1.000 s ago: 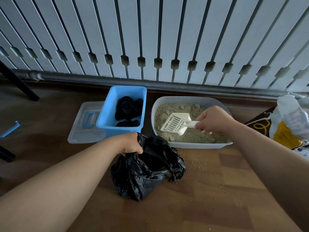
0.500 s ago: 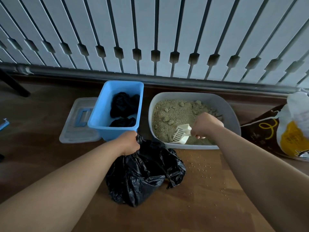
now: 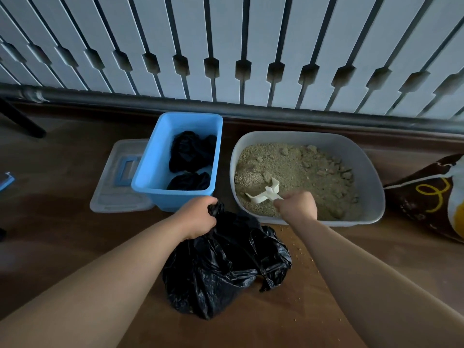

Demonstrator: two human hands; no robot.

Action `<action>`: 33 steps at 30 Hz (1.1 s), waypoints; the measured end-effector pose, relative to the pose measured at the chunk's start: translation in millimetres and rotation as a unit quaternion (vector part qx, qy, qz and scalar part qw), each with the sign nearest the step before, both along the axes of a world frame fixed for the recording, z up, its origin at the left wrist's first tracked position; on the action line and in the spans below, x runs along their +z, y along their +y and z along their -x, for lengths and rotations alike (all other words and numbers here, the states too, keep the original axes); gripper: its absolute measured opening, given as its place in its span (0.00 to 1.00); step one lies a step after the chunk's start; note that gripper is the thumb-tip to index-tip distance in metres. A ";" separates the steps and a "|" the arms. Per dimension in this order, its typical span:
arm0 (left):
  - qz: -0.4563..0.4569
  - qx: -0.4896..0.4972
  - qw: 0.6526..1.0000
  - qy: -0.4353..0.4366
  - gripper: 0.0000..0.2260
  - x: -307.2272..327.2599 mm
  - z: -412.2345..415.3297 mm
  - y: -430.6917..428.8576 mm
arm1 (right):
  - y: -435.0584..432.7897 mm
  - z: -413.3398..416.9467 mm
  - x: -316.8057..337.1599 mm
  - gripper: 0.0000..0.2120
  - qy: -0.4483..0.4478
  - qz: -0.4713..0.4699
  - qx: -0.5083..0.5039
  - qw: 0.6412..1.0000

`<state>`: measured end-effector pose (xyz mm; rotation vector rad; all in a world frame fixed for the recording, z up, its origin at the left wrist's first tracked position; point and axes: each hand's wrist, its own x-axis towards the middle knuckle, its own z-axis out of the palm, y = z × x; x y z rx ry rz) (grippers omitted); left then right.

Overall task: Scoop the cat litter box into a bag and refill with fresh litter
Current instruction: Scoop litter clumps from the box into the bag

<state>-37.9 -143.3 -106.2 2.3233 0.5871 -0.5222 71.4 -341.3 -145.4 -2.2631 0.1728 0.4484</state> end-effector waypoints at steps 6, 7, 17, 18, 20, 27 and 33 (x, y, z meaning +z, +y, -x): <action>0.005 0.007 1.000 -0.004 0.27 -3.2 -0.2 4.1 | 10.7 -11.5 -7.9 0.06 -0.032 0.008 0.006 0.999; 0.005 0.008 1.000 -0.007 0.27 -3.6 -1.2 4.7 | 11.7 -14.1 -9.4 0.07 -0.036 0.011 0.012 0.999; 0.009 0.015 1.000 0.009 0.28 -6.0 -3.3 2.9 | 10.8 -29.0 -10.5 0.10 -0.008 0.071 0.059 0.996; 0.007 0.014 1.000 0.010 0.28 -4.6 -2.9 2.5 | 8.4 -27.5 -10.4 0.11 -0.015 0.068 0.058 0.996; 0.007 0.011 1.000 0.012 0.28 -2.7 -2.1 2.1 | 1.6 -21.5 -8.8 0.10 -0.025 0.057 0.057 0.996; 0.001 0.006 1.000 0.023 0.28 -0.5 0.5 3.2 | -26.2 -3.0 1.2 0.05 -0.054 -0.037 0.003 0.998; -0.022 -0.020 0.999 0.031 0.28 8.1 4.3 -1.1 | -49.2 8.8 15.1 0.05 -0.051 -0.052 0.010 0.997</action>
